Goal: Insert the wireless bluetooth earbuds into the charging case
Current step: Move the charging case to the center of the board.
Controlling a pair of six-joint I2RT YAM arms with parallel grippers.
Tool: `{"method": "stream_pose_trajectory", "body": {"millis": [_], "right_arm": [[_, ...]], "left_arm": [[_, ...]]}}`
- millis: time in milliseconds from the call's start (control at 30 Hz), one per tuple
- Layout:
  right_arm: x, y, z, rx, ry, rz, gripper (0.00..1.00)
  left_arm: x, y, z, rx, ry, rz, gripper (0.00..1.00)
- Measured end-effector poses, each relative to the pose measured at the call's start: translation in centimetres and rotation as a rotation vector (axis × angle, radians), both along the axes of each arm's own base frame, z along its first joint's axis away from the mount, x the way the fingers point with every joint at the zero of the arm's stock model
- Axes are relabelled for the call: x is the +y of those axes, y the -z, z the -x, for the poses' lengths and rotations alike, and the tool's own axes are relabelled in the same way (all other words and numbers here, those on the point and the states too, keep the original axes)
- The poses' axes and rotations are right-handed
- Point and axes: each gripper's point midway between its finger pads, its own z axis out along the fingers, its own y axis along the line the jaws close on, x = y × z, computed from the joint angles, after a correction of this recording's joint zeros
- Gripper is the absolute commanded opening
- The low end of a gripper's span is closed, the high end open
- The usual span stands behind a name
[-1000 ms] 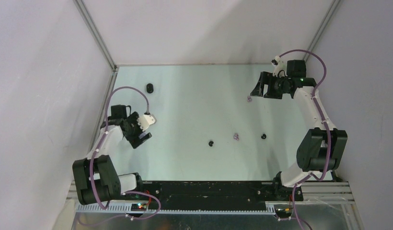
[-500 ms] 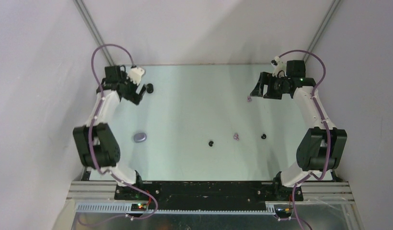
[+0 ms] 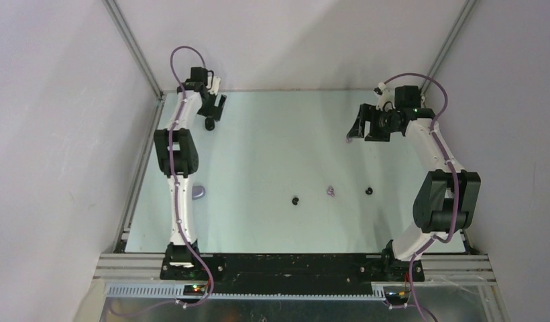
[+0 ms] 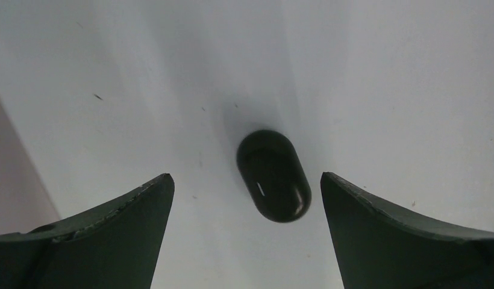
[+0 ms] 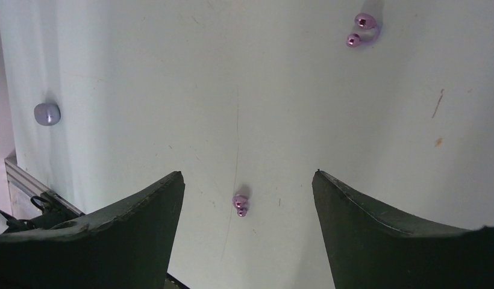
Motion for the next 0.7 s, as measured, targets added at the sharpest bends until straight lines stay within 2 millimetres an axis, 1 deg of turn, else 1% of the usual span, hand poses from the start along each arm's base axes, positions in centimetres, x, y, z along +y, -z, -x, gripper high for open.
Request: {"method": "stream_pose_trajectory", "body": {"millis": [33,100,233,267,300,433,500,600,700], "right_arm": [[0.2,0.1,0.0,0.002,-0.005,0.001,0.82],[0.6,0.1,0.1,0.003,-0.014,0.003,0.82],[1.8,0.2,0.4,0.003,-0.044,0.010,0.82],[2.3,0.2,0.5,0.002,-0.056,0.013,0.82],[2.8,0.2,0.7,0.002,-0.069,0.014,0.82],[4.7,0.2,1.2,-0.001,-0.117,0.016,0.82],[5.0,0.0,1.4,-0.005,-0.125,0.016,0.82],[4.9,-0.5,1.4,-0.018,-0.122,0.018,0.82],[4.8,-1.0,1.5,-0.034,-0.118,0.019,0.82]], "left_arm": [[-0.1,0.7,0.6,0.029,-0.021,0.014,0.99],[-0.2,1.2,1.1,0.049,-0.052,0.034,0.99],[-0.4,1.3,1.2,0.045,-0.107,0.073,0.99],[-0.5,1.3,1.3,0.047,-0.121,0.086,0.97],[-0.6,1.4,1.3,0.049,-0.129,0.098,0.92],[-1.2,1.5,1.5,0.057,-0.162,0.144,0.92],[-1.4,1.6,1.6,0.059,-0.173,0.157,0.90],[-1.6,1.6,1.6,0.061,-0.188,0.176,0.88],[-1.7,1.7,1.8,0.068,-0.205,0.184,0.81]]}}
